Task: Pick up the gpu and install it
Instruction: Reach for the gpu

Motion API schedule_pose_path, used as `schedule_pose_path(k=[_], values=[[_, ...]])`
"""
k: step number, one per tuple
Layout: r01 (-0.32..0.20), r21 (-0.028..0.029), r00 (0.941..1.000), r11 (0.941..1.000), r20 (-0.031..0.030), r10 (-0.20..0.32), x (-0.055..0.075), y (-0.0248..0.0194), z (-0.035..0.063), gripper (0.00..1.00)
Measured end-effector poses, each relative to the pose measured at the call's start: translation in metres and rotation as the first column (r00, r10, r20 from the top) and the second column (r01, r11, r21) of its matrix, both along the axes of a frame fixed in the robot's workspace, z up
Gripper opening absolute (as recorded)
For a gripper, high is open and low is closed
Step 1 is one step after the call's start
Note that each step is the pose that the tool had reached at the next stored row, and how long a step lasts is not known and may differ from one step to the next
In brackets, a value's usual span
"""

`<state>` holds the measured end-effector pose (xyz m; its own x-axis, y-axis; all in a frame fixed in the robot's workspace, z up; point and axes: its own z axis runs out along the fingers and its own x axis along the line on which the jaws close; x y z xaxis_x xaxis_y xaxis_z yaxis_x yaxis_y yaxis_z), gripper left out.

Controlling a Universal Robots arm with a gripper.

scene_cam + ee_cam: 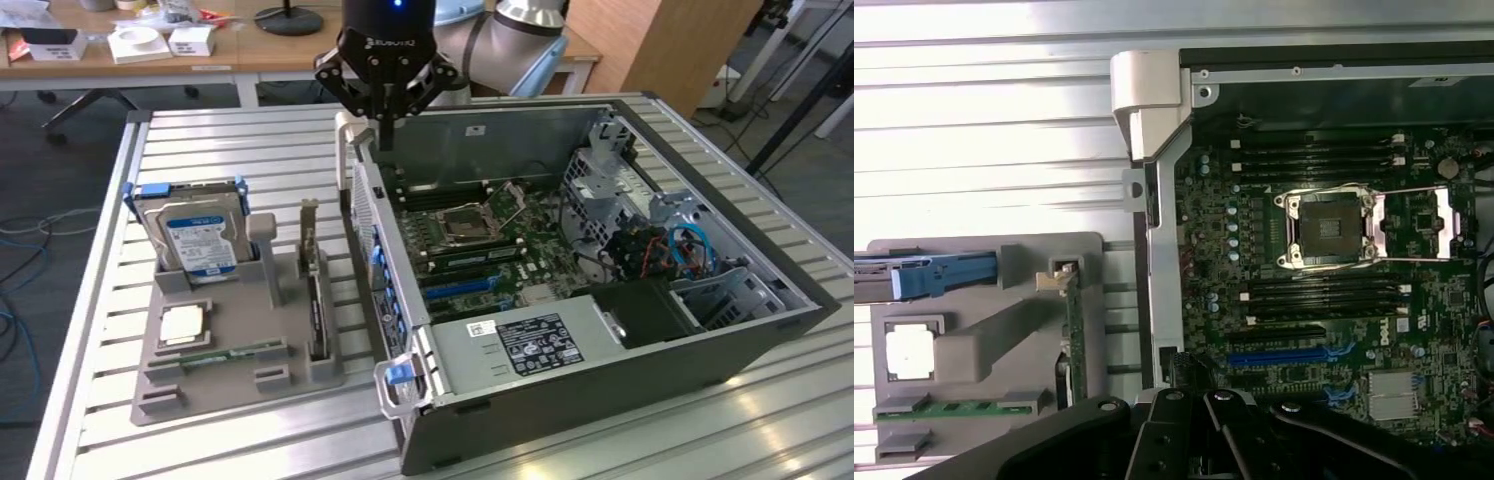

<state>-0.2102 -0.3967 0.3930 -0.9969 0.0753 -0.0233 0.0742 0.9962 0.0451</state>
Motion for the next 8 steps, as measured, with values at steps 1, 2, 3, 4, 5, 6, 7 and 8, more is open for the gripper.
schedule_pose_path(k=[1,2,3,4,5,6,7,8], values=[[0.0,0.0,1.0,1.0,0.0,0.0,-0.002,0.0001,0.0,0.1],[0.0,0.0,1.0,1.0,0.0,0.0,-0.003,0.0002,0.0,0.1],[0.0,0.0,1.0,1.0,0.0,0.0,-0.005,0.0003,0.0,0.1],[0.0,-0.0001,1.0,1.0,0.0,0.0,-0.007,0.0003,0.0,0.1],[0.0,-0.0001,1.0,1.0,0.0,0.0,-0.008,0.0004,-0.0001,0.1],[0.0,0.0,1.0,1.0,0.0001,0.0,-0.01,0.0004,-0.0001,0.1],[0.0,0.0,1.0,1.0,0.0,0.0,-0.011,0.0004,-0.0002,0.1],[0.0,0.0,1.0,1.0,0.0,0.0,-0.013,0.0004,-0.0002,0.1]])
